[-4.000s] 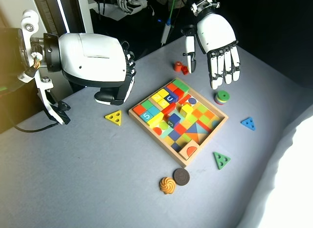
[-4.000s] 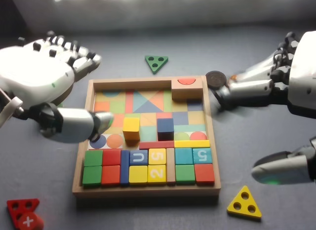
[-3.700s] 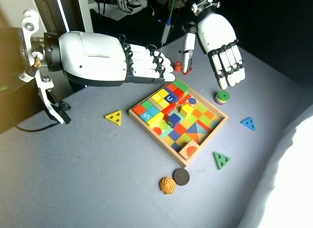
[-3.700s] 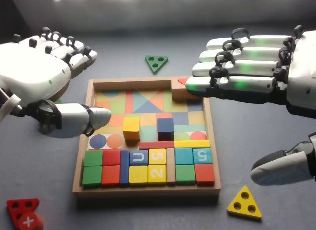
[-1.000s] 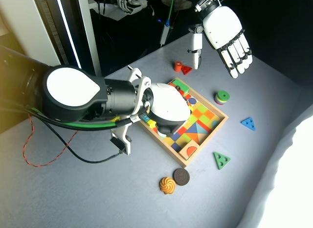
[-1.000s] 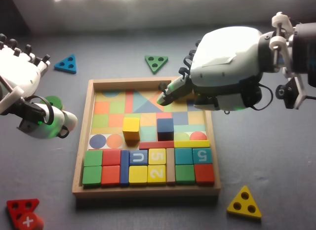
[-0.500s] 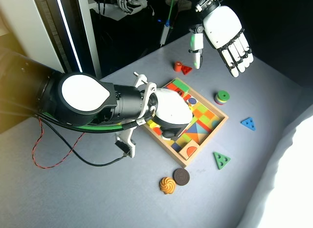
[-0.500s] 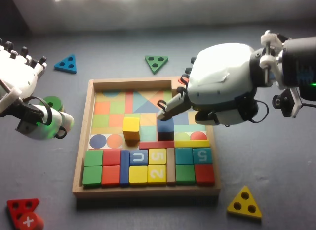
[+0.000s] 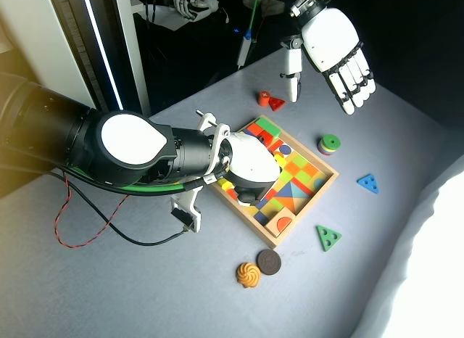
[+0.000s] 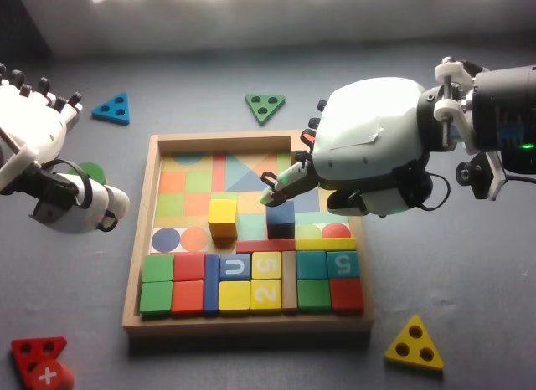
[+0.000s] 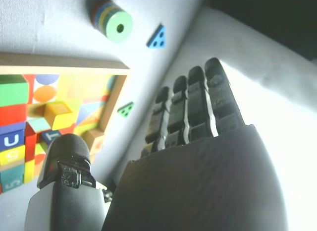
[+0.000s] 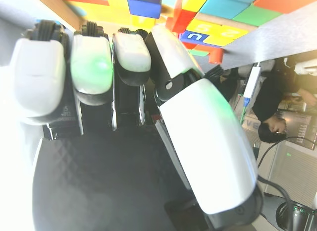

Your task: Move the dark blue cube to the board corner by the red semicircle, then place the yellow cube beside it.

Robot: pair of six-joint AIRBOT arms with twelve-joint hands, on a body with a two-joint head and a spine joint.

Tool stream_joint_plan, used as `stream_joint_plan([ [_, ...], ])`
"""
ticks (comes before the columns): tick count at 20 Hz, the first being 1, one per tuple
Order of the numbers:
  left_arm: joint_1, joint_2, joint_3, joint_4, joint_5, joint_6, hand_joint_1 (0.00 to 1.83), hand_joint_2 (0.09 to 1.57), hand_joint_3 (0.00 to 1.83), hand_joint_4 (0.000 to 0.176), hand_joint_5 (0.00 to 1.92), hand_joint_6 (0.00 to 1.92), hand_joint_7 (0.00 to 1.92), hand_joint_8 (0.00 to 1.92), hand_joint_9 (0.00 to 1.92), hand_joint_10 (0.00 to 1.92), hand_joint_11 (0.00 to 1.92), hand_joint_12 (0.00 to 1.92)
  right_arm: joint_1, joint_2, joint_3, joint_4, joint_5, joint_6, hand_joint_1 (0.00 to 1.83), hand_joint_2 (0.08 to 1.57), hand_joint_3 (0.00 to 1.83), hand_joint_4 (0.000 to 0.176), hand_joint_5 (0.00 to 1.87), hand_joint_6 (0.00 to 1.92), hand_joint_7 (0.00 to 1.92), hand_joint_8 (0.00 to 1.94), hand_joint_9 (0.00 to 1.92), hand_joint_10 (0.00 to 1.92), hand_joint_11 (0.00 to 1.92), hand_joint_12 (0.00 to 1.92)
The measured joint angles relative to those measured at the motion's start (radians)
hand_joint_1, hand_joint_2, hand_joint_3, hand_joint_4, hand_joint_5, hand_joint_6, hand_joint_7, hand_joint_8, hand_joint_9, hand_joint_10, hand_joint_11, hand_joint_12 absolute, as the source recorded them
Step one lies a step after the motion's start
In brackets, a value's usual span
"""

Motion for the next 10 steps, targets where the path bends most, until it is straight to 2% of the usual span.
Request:
stream_joint_plan([
  [2, 0.0, 0.0, 0.0, 0.0, 0.001, -0.004, 0.0, 1.17, 0.0, 0.0, 0.01, 0.0, 0.02, 0.0, 0.03, 0.0, 0.01, 0.03, -0.006, 0.0, 0.0, 0.004, 0.0, -0.005, 0.99, 1.4, 0.0, 0.0, 0.47, 0.03, 1.14, 1.94, 1.32, 1.92, 1.43, 1.92],
  [10, -0.002, -0.004, 0.001, -0.005, -0.001, -0.014, 0.0, 1.16, 0.0, 0.0, 0.02, 0.0, 0.04, 0.0, 0.04, 0.0, 0.02, 0.04, -0.018, 0.0, 0.0, 0.0, -0.002, -0.011, 1.02, 1.39, 0.0, 0.0, 0.49, 0.02, 1.15, 1.94, 1.35, 1.92, 1.46, 1.92],
])
